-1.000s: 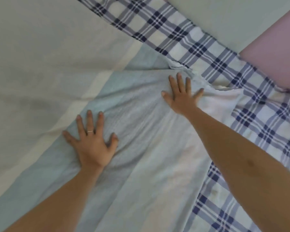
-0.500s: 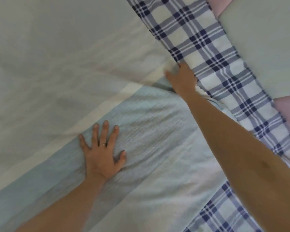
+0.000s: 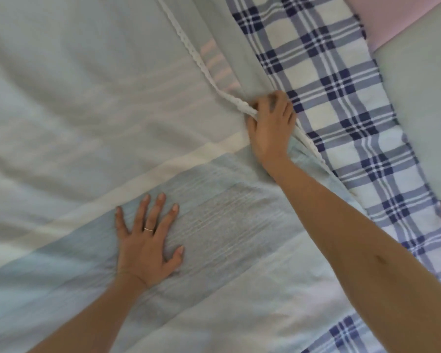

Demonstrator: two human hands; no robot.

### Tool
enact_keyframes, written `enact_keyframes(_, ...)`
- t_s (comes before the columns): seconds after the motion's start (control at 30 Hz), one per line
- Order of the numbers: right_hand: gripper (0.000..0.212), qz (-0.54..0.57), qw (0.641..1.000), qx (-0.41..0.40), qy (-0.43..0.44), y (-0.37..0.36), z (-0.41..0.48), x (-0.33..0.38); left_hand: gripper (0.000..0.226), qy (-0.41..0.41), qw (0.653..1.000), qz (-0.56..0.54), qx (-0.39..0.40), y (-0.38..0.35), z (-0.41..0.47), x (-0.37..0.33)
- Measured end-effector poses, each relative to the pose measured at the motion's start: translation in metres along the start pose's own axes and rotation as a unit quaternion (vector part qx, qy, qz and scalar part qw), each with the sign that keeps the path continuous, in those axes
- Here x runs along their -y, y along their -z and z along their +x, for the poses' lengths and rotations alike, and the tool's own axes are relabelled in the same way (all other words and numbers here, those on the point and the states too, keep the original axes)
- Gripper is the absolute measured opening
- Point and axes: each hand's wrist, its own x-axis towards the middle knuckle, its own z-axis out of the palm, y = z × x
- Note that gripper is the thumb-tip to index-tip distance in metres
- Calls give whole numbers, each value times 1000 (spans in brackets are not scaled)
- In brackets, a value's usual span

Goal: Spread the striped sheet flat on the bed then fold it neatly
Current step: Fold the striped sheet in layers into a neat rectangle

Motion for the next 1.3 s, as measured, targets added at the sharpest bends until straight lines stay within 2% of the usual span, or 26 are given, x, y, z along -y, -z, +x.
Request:
enact_keyframes(0.07, 31, 28, 992, 89, -81, 10, 28, -13, 77, -4, 1000, 0, -3, 0, 1, 1)
enact_keyframes(0.1, 29, 82, 982, 140, -101, 17, 43, -19, 77, -4, 1000, -1, -5, -1, 0, 1)
enact_keyframes(0.17, 22, 250, 931, 240, -116, 27, 65, -26, 77, -5, 1000, -2, -5, -2, 0, 1)
enact_keyframes(0.2, 25, 303, 909, 261, -113, 33, 70, -26, 77, -3, 1000, -5, -3, -1, 0, 0)
enact_keyframes(0.23, 23, 316, 903, 271, -105, 36, 73, -26, 77, -1, 1000, -7, 5, -1, 0, 0)
enact_keyframes(0.33, 17, 234, 944, 219, -76, 42, 77, -30, 77, -4, 1000, -10, 0, -1, -1, 1)
enact_keyframes(0.43, 32, 115, 974, 190, -49, 38, 78, -38, 76, -17, 999, -19, -19, -3, -3, 1)
enact_keyframes(0.57, 34, 99, 969, 181, -137, 15, 69, -28, 76, -17, 999, -19, -33, -4, -1, 2)
enact_keyframes(0.73, 50, 197, 929, 231, -213, 40, 68, -33, 76, -17, 1000, -18, -19, -4, -2, 2)
enact_keyframes(0.83, 47, 146, 918, 318, -186, 61, 40, -40, 76, -17, 999, -27, -7, -2, -5, 1)
enact_keyframes(0.87, 45, 139, 920, 313, -189, 63, 24, -47, 76, -16, 999, -29, -8, -3, -5, 2)
enact_keyframes(0.97, 39, 116, 944, 232, -205, 70, -28, -63, 76, -12, 1000, -28, 3, -2, -2, 1)
enact_keyframes(1.1, 35, 71, 972, 181, -134, 85, -45, -64, 74, -3, 999, -45, 24, 9, -12, -5)
enact_keyframes(1.2, 46, 25, 985, 154, -70, 85, -24, -84, 67, -26, 999, -38, 13, 13, -7, -2)
enact_keyframes(1.3, 55, 14, 983, 162, -84, 68, -17, -100, 72, -1, 1000, -22, -3, 28, 43, 10)
